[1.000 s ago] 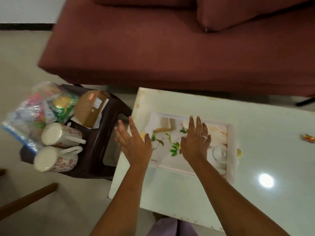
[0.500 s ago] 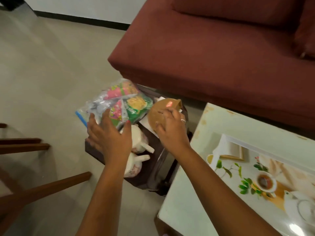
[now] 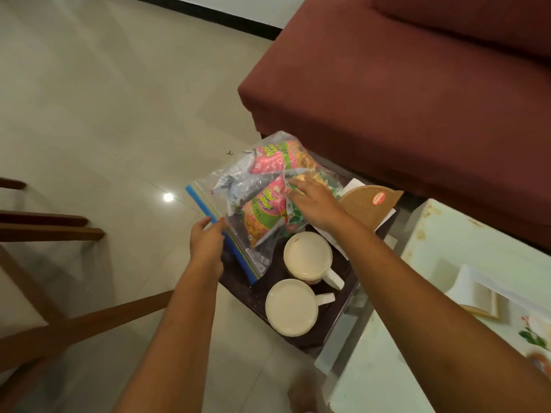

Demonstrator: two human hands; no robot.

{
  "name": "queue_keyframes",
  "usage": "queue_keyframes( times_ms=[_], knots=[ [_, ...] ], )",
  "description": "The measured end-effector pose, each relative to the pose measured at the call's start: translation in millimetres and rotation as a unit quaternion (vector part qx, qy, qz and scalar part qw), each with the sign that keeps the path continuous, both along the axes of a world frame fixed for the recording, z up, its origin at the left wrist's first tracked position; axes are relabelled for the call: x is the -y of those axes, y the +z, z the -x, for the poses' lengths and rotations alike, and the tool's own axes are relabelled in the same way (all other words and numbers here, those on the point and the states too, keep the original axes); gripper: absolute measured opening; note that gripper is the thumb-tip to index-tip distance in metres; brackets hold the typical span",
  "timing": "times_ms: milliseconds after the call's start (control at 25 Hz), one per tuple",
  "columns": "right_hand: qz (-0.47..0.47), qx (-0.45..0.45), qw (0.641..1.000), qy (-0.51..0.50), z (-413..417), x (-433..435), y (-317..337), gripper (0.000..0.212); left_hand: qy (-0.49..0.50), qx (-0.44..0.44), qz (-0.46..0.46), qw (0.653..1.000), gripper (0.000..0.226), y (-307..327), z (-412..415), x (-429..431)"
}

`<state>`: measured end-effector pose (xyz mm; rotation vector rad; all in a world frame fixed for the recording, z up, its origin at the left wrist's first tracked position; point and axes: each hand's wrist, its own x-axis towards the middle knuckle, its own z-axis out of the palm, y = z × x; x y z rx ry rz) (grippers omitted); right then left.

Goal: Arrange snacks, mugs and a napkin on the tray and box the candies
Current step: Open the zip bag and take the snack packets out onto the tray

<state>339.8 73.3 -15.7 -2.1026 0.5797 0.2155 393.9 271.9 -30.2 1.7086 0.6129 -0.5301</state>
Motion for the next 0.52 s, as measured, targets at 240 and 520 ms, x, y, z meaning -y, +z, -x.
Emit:
queue_keyframes(
  times_ms=[240, 520],
  knots=[
    [-0.005, -0.001, 1.000, 0.003, 4, -1, -12, 0.048, 0.037, -0.039, 0.084, 0.995, 0.027, -16, 4, 2],
    [-0.090, 0.128, 0.983, -0.092, 12, 7, 12, 0.051, -0.003, 0.192, 0.156, 0.969, 0.004, 49, -14, 52]
  ],
)
